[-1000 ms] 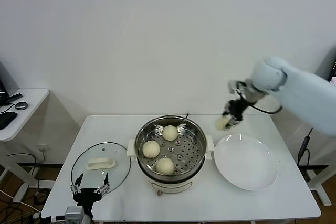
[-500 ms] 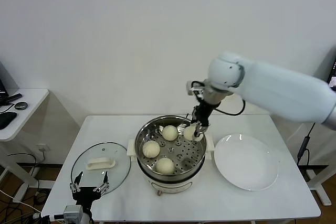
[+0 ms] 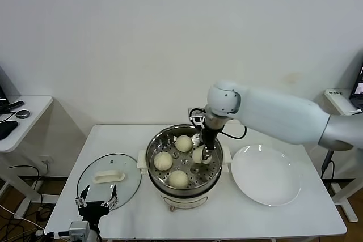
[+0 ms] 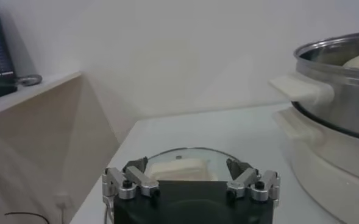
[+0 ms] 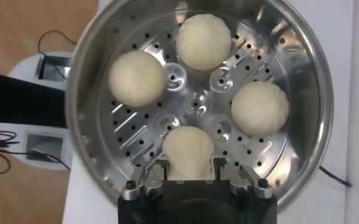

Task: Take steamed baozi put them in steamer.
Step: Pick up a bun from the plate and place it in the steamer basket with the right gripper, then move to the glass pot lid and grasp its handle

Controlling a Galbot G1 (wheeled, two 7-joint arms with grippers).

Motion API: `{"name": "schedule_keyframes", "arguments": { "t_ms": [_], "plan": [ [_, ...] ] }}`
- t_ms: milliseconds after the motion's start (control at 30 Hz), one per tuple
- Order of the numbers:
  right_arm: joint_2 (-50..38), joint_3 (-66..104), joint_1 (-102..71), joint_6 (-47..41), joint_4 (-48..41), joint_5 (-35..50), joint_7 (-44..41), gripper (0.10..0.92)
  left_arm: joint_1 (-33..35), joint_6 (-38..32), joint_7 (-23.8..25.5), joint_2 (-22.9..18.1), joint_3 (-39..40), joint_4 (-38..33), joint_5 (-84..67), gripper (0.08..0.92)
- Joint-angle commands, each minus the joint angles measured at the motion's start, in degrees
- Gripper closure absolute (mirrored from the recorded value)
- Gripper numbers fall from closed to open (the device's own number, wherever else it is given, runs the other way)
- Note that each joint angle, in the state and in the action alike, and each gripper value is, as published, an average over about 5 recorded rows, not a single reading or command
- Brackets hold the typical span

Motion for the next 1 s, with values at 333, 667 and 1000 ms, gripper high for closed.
{"name": "schedule_keyframes", "arguments": {
  "t_ms": [333, 667, 1000],
  "plan": [
    [1.1, 2.3, -3.4, -0.1, -2.9, -5.8, 0.2, 0.493, 0.1, 0.1, 0.0, -0.1, 0.1, -0.4, -0.4, 0.177],
    [-5.3, 12.7, -4.4, 0.2, 0.0, -4.2, 0.5, 0.229, 0.2, 0.1, -0.1, -1.0, -0.2, -1.5, -0.3, 0.177],
    [-18.4, 55.0, -26.7, 14.0, 5.2, 11.1, 18.0, 0.203, -0.1, -4.0, -1.8, -2.7, -1.1, -3.3, -5.6, 0.177]
  ]
}}
